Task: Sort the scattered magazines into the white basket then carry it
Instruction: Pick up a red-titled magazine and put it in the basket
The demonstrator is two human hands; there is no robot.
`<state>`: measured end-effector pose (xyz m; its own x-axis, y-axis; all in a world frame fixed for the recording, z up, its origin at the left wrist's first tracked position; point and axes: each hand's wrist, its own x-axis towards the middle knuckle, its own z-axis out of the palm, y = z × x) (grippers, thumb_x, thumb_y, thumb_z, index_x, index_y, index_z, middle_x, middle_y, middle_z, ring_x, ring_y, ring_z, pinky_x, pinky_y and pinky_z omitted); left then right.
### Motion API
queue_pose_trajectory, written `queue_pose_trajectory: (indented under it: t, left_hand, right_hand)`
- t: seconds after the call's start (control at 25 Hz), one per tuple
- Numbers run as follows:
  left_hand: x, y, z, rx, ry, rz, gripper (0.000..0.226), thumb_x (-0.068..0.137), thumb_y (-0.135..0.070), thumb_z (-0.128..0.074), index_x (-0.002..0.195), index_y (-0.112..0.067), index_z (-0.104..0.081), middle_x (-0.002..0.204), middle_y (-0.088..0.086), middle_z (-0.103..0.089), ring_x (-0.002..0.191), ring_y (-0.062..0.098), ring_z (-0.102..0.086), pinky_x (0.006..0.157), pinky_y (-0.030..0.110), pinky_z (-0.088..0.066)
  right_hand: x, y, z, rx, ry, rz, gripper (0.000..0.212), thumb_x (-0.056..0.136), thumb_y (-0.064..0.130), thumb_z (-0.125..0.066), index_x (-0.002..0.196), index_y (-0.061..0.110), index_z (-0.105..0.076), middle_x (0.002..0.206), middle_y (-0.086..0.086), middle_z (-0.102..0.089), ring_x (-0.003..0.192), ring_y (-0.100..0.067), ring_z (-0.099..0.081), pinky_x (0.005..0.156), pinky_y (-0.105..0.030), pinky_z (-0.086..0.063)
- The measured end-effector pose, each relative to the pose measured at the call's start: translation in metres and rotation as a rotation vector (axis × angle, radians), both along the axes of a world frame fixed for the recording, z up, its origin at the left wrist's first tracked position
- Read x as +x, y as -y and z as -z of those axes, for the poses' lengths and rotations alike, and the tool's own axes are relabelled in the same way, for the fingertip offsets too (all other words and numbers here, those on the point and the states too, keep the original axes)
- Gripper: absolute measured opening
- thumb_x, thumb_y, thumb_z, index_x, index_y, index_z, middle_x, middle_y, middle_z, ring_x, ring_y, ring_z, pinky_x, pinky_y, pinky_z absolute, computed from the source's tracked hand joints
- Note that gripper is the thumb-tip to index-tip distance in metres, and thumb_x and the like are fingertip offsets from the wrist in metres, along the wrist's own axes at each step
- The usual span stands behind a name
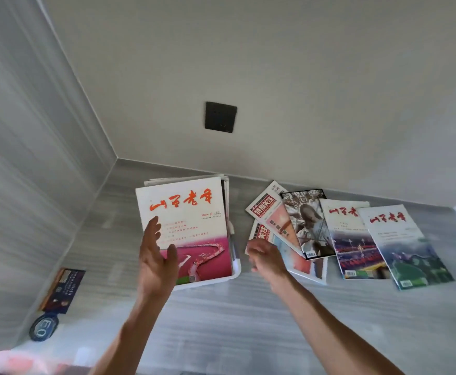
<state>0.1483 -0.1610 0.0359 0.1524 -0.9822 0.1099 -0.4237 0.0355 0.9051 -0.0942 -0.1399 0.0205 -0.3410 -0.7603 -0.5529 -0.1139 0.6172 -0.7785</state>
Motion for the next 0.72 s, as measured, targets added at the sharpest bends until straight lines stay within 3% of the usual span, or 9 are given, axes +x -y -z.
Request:
queue_pose_trajectory:
  t: [0.12,0.2,0.28,0.36,0.44,0.6,0.72]
  left_hand:
    - [-0.060,-0.018,-0.011,0.039,-0.001,0.233,0.070,0.085,-0.023,-0.053,0.148,-0.030,-0.024,0.145,0.011,-0.048,0.128,0.022,-0.049,0.095,0.043,-0.049]
    - [-0.102,-0.026,-0.020,0.113,0.000,0.359,0.072,0.085,-0.037,-0.054,0.149,-0.032,-0.023,0.148,0.009,-0.046,0.133,0.022,-0.046,0.101,0.048,-0.047]
    - [-0.140,-0.034,-0.023,0.176,-0.016,0.457,0.075,0.082,-0.045,-0.058,0.149,-0.033,-0.025,0.148,0.003,-0.047,0.135,0.019,-0.044,0.107,0.049,-0.043]
    - [-0.177,-0.042,-0.020,0.227,-0.024,0.551,0.075,0.082,-0.045,-0.059,0.149,-0.036,-0.025,0.146,-0.005,-0.047,0.134,0.013,-0.045,0.108,0.047,-0.042]
    - [-0.213,-0.049,-0.012,0.253,0.042,0.619,0.074,0.084,-0.042,-0.056,0.149,-0.037,-0.022,0.151,0.000,-0.044,0.137,0.015,-0.042,0.108,0.051,-0.042]
    - [-0.275,-0.068,-0.001,0.276,0.140,0.678,0.071,0.083,-0.043,-0.053,0.145,-0.048,-0.019,0.153,0.002,-0.040,0.137,0.017,-0.041,0.108,0.051,-0.041]
    - [-0.312,-0.081,0.006,0.295,0.166,0.682,0.069,0.083,-0.040,-0.054,0.141,-0.054,-0.021,0.152,0.001,-0.040,0.138,0.017,-0.039,0.109,0.052,-0.040]
  right_hand:
    - [-0.050,-0.033,0.012,0.099,0.036,0.190,0.019,0.094,0.008,-0.054,0.102,0.018,-0.067,0.092,-0.002,-0.066,0.076,-0.014,-0.061,0.067,-0.038,-0.060]
    - [-0.087,-0.051,0.018,0.088,-0.016,0.218,0.018,0.094,0.008,-0.054,0.102,0.015,-0.069,0.096,-0.004,-0.068,0.078,-0.015,-0.063,0.062,-0.033,-0.060]
    - [-0.124,-0.071,0.024,0.070,-0.194,0.133,0.017,0.090,0.007,-0.057,0.100,0.008,-0.071,0.106,-0.007,-0.071,0.093,-0.022,-0.067,0.073,-0.031,-0.055]
    - [-0.163,-0.093,0.030,0.090,-0.318,0.078,0.018,0.086,0.008,-0.059,0.100,0.007,-0.072,0.110,-0.008,-0.073,0.103,-0.023,-0.067,0.079,-0.023,-0.047]
    - [-0.207,-0.112,0.036,0.123,-0.370,0.078,0.025,0.087,0.011,-0.058,0.109,0.010,-0.069,0.117,-0.007,-0.072,0.109,-0.022,-0.065,0.085,-0.022,-0.046]
    - [-0.305,-0.130,0.053,0.175,-0.628,0.044,0.030,0.090,0.017,-0.055,0.120,0.014,-0.060,0.130,-0.010,-0.061,0.116,-0.030,-0.058,0.096,-0.037,-0.047]
    - [-0.370,-0.139,0.069,0.355,-0.798,-0.148,0.042,0.092,0.017,-0.053,0.134,0.023,-0.049,0.150,-0.019,-0.034,0.134,-0.035,-0.040,0.104,-0.045,-0.042]
